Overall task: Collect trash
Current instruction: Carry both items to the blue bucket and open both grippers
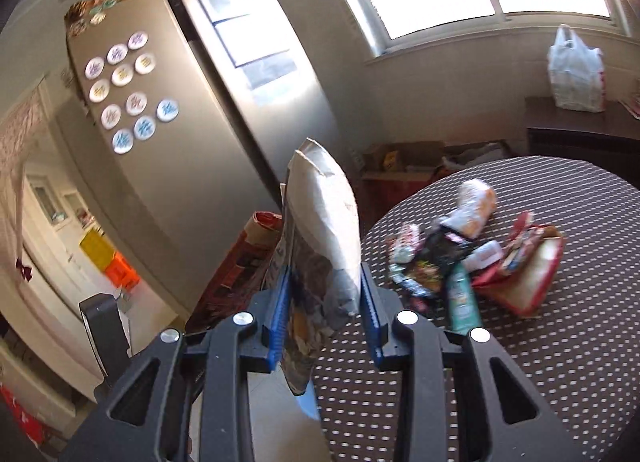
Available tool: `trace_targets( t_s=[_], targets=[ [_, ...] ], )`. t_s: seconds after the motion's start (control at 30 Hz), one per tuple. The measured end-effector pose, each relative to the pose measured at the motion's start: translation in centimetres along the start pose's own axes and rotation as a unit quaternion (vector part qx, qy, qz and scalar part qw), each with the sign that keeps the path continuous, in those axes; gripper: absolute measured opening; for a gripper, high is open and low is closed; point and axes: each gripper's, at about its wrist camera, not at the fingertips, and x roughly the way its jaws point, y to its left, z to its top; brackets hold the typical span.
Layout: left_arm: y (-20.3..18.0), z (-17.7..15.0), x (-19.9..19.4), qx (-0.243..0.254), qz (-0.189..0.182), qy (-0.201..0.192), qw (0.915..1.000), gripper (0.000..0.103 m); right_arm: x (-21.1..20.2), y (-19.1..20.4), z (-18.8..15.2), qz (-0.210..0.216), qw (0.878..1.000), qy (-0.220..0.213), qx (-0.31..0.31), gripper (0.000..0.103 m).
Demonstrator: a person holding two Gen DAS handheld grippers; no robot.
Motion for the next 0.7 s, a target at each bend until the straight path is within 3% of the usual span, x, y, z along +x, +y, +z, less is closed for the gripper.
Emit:
trace_targets(
  t_s=[0.33, 0.57, 0.7],
  targets=[
    [7.0, -2.4, 2.6, -0.064, 0.053, 0.042, 0.9956, 0.016, 8.7, 6.5, -2.1, 0.027, 0.995, 0.086, -0.043, 0.032],
    [10.0, -3.6, 6.2, -0.084, 0.063, 0.084, 0.9909, 0.016, 14.4, 7.6, -3.8, 0.006, 0.989, 0.14, -0.044, 0.032],
    [10.2, -3.8, 8.6, -0.084, 0.065, 0.099, 0.9895, 0.019, 15.9, 7.6, -4.0, -0.014, 0.988, 0.145, -0.045, 0.032]
  ],
)
